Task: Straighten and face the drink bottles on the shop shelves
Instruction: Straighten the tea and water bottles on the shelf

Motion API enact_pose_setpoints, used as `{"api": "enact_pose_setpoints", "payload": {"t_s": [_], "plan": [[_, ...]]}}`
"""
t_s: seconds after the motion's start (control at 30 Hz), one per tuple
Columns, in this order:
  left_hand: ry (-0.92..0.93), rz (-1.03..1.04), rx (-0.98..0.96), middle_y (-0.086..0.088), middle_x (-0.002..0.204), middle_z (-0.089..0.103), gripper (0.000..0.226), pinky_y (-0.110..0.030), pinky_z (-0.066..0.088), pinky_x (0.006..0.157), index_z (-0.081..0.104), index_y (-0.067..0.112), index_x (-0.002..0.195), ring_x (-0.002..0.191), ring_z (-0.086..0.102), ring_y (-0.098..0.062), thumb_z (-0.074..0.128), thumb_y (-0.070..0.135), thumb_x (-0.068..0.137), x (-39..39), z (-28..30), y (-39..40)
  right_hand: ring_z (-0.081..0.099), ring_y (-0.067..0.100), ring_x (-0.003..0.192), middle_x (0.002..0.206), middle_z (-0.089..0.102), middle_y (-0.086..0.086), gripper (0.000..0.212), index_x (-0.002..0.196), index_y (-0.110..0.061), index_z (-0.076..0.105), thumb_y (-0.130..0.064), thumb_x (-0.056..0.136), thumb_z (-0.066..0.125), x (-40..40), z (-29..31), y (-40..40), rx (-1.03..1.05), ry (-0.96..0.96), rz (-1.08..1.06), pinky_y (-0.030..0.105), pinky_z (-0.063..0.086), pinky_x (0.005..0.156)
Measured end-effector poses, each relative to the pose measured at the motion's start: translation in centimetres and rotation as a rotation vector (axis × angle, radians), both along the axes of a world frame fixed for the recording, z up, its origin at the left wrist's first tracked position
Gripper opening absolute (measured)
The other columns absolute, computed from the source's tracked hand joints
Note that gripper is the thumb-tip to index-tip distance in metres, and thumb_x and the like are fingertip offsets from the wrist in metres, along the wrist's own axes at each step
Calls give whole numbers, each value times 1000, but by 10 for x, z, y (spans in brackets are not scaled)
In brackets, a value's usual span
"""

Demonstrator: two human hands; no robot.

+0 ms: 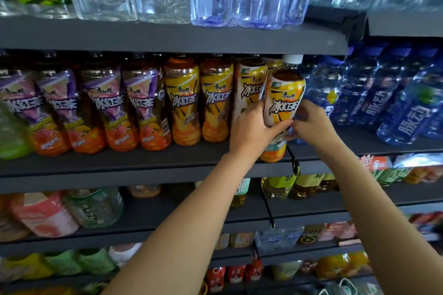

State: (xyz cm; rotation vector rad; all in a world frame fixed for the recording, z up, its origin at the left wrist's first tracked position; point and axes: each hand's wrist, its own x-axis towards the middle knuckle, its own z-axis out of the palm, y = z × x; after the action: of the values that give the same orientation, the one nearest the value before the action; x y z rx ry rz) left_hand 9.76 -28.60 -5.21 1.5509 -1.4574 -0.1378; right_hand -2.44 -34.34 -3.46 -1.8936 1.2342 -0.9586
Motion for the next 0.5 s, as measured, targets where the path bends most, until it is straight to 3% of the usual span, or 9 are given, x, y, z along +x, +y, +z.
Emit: {"api": "enact_pose_setpoints", "payload": {"t_s": [0.1,0.2,0.27,0.37,0.5], "plan": [[12,54,32,-8,113,63,57,-40,50,81,56,8,114,104,60,-26,68,50,78,-18,3,-19,59,22,98,113,58,8,47,120,-4,44,1,78,64,-6,-5,5,-19,39,74,38,53,73],[-58,60,97,-9,120,59,59,-36,46,86,51,8,121,111,56,-26,65,49,80,-20,2,-21,54,32,102,108,56,14,37,104,-7,42,-11,78,68,1,-18,8,-141,217,-80,32,38,71],[-99,87,71,-9,127,54,63,-32,43,91,47,8,129,118,50,-24,65,45,82,-13,-6,-7,53,36,106,111,56,19,33,103,-3,44,-15,81,66,10,-25,11,-166,221,-201,38,41,75],[-17,272,-49,-10,130,49,55,-28,42,96,44,6,132,121,47,-23,63,31,87,2,-22,13,51,35,113,119,54,18,51,111,1,45,-27,79,73,22,-24,7,-131,227,-286,43,43,86],[73,370,84,-9,147,36,66,-28,35,103,25,5,145,135,35,-21,54,33,93,-4,-24,9,49,36,116,122,54,18,58,112,0,43,-33,77,75,32,-19,1,-112,263,-325,43,42,86]]}}
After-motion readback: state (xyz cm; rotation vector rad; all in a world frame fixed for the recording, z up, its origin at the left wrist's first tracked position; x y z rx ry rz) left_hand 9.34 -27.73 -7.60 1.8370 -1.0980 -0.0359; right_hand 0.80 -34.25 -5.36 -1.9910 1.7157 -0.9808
